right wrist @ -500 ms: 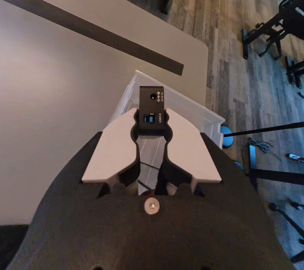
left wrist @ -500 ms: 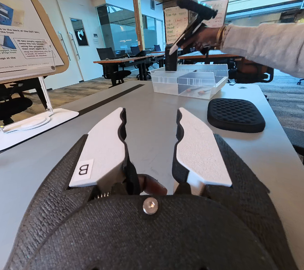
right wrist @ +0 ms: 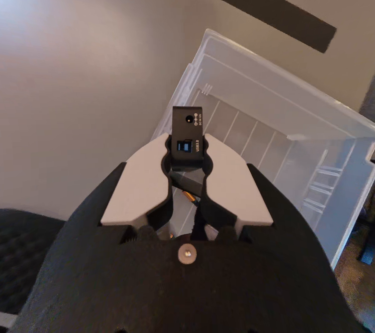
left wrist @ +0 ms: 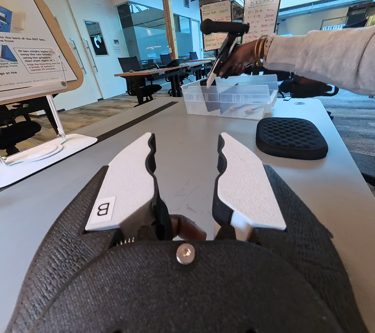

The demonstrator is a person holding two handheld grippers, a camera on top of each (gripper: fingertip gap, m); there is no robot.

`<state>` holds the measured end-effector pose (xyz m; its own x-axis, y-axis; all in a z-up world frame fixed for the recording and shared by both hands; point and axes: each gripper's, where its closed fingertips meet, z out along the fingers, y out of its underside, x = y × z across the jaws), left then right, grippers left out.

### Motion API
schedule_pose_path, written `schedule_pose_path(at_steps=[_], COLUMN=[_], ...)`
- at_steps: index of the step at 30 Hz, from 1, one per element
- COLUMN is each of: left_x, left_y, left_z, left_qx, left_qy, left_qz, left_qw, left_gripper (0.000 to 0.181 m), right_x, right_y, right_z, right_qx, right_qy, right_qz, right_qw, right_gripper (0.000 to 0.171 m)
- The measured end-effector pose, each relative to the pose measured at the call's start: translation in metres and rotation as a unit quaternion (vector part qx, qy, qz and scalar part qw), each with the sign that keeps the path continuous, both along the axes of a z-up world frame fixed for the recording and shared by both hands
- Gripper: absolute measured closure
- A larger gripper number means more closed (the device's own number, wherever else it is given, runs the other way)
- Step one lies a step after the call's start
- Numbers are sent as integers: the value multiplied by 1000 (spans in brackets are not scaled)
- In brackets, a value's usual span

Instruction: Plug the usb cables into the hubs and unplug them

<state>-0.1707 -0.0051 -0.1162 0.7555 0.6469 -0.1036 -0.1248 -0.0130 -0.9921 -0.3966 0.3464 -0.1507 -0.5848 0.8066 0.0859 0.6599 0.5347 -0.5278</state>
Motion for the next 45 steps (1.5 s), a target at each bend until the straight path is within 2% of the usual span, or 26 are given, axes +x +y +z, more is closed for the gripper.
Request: schedule_pose_path(at_steps=[3, 6, 11, 14, 20, 25, 30, 34, 43, 44, 45], left_x=[0, 0, -1, -1, 0, 0, 0, 0, -1, -1, -1], left_y=[1, 1, 1, 2, 4, 4, 5, 5, 5, 5, 6], left_z=[-2, -3, -4, -5, -6, -7, -8, -8, -8, -8, -8], left_qx=[-8, -14, -16, -22, -29, -35, -39, -39, -35, -35, -35], left_qy=[0, 1, -4, -4, 1, 2, 2, 2, 0, 0, 0], left_qz=[0, 1, 2, 3, 2, 4, 3, 2, 2, 1, 0], left_qw=[1000, 1000, 1000, 1000, 1000, 999, 999, 999, 999, 999, 999], left_gripper=[122, 122, 122, 122, 122, 122, 122, 122, 122, 122, 122], right_x=[-8, -20, -35, -29, -10, -8, -12, -7, -8, -7, -5], right_y=[-2, 0, 14, 23, 36, 57, 56, 70, 68, 72, 78], right_z=[4, 5, -11, -16, -19, -34, -36, -45, -54, -57, -62], right_qx=[-9, -76, -182, -207, -189, -155, -166, -89, -56, -45, -21], right_qy=[11, 1, -34, -75, -141, -163, -175, -207, -243, -250, -254], right_qz=[-15, -78, -201, -228, -226, -259, -260, -264, -248, -252, -258], right_qw=[1000, 994, 962, 948, 945, 939, 935, 938, 936, 934, 932], right_gripper=[143, 144, 144, 144, 143, 131, 131, 123, 124, 125, 138])
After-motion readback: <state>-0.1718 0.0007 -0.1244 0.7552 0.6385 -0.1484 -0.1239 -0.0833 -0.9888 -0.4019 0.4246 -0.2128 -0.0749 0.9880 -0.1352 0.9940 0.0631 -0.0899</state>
